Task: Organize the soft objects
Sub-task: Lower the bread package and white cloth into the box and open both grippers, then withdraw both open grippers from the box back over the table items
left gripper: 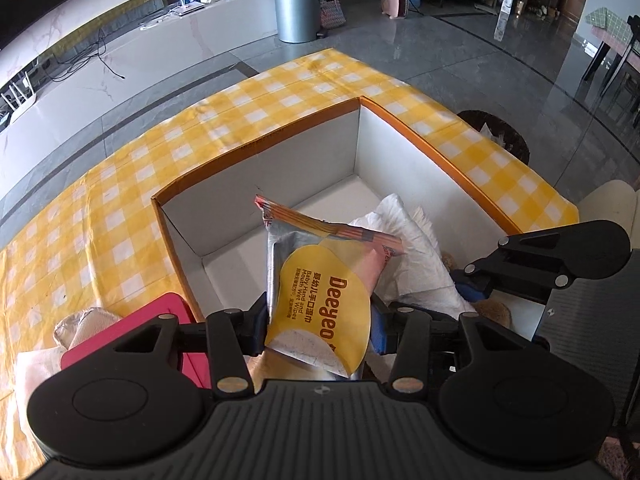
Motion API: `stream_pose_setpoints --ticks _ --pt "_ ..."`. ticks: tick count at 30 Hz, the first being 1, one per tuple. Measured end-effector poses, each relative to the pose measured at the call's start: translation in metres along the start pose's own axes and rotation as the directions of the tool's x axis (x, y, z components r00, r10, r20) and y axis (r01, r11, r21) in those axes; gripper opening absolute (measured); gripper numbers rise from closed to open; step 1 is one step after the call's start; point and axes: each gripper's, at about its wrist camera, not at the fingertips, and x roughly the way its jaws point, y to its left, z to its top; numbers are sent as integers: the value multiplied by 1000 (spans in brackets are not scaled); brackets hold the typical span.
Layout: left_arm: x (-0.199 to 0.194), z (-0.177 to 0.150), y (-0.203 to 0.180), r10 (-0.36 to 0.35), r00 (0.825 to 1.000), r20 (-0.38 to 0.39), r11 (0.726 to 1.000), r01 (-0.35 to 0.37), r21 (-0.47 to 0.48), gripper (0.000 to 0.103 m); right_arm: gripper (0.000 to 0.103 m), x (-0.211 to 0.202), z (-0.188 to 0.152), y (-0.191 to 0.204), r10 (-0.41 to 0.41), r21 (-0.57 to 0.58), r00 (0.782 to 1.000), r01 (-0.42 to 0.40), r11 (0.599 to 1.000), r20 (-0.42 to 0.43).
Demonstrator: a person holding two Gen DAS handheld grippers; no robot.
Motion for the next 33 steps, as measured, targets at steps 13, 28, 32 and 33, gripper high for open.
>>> stream_pose_setpoints --ticks 13,28,32,33 --pt "-45 5 -7 -63 992 112 998 64 -12 83 62 -33 -3 1 -50 -13 998 50 999 25" --pt "-149 -101 37 -19 946 322 983 77 -169 83 76 -121 -32 41 -139 142 977 117 983 160" --pt "-164 -156 66 27 939 343 953 79 -291 83 79 -141 -47 71 -102 257 968 40 966 230" --pt "-166 -169 74 41 940 339 944 75 -322 83 79 -144 -52 83 -97 277 964 25 960 248"
